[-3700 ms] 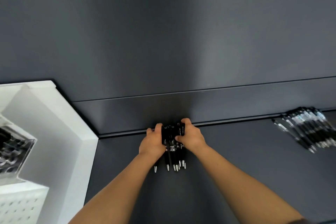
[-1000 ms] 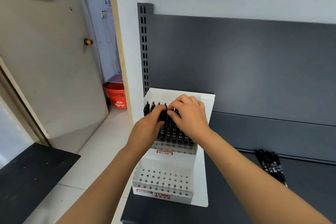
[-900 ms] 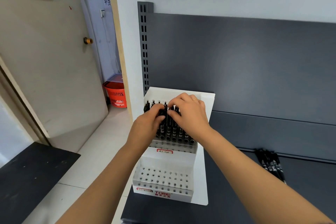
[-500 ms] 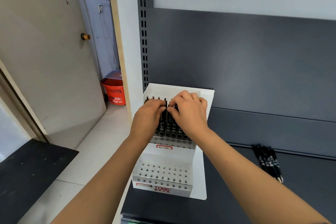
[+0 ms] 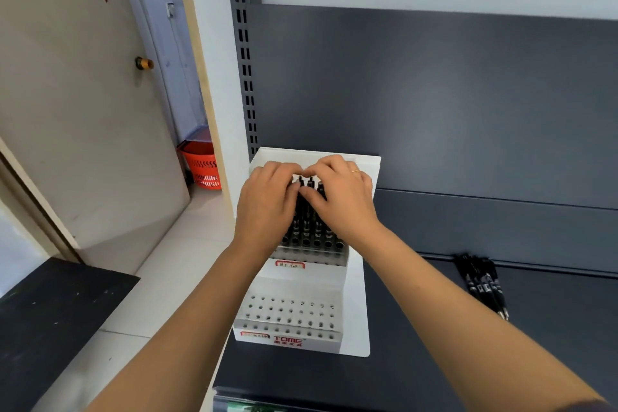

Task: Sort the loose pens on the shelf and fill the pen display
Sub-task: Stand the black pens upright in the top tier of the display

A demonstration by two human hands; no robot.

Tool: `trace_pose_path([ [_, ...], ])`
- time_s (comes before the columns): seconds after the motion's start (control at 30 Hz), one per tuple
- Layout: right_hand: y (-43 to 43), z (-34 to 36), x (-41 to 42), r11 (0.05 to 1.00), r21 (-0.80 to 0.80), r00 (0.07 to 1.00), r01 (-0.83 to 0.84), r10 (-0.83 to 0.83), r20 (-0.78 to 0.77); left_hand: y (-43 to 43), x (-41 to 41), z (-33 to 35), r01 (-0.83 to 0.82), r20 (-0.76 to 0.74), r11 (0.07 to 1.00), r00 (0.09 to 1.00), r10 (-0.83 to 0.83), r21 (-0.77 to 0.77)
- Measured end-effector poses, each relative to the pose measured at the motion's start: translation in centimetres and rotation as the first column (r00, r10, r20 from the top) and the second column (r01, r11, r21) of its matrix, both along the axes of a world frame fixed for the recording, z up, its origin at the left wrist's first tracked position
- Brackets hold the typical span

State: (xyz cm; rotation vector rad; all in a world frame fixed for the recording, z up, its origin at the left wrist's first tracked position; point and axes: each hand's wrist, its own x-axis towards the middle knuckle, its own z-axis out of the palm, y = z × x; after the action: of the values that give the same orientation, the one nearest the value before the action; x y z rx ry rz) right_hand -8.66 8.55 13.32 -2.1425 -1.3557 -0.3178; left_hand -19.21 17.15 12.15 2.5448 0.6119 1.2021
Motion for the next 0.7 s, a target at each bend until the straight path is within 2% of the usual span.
trace_pose_path([
  [0.1,-1.8,-0.1,1.7,0.986,0.168,0.998,0.000,0.012,-0.068,-1.4,1.7,0.8,0.037,-0.023,0.996,0.999,-0.035,0.078],
  [0.2,-4.6,-0.8,4.3,0.973,0.225,0.996,0.045,-0.027,-0.083,-3.7,4.0,1.0,0.085,-0.062,0.986,0.995,-0.077,0.145],
  [0.3,-8.6,-2.3,7.9,0.984,0.143,0.988,0.107,-0.089,-0.129,-6.5,7.3,0.5,0.181,-0.117,0.970,0.980,-0.163,0.164],
  [0.43,-14.3,-5.4,12.6,0.985,-0.037,0.961,0.167,-0.171,-0.217,-11.0,12.3,-1.5,0.301,-0.193,0.947,0.941,-0.276,0.110],
  [0.57,-19.1,-8.2,16.5,0.967,-0.170,0.925,0.191,-0.235,-0.299,-15.4,16.9,-3.6,0.358,-0.273,0.933,0.901,-0.336,0.033],
  [0.7,-22.4,-10.4,19.6,0.954,-0.231,0.893,0.189,-0.265,-0.363,-18.3,20.5,-6.3,0.358,-0.372,0.931,0.857,-0.358,-0.071],
])
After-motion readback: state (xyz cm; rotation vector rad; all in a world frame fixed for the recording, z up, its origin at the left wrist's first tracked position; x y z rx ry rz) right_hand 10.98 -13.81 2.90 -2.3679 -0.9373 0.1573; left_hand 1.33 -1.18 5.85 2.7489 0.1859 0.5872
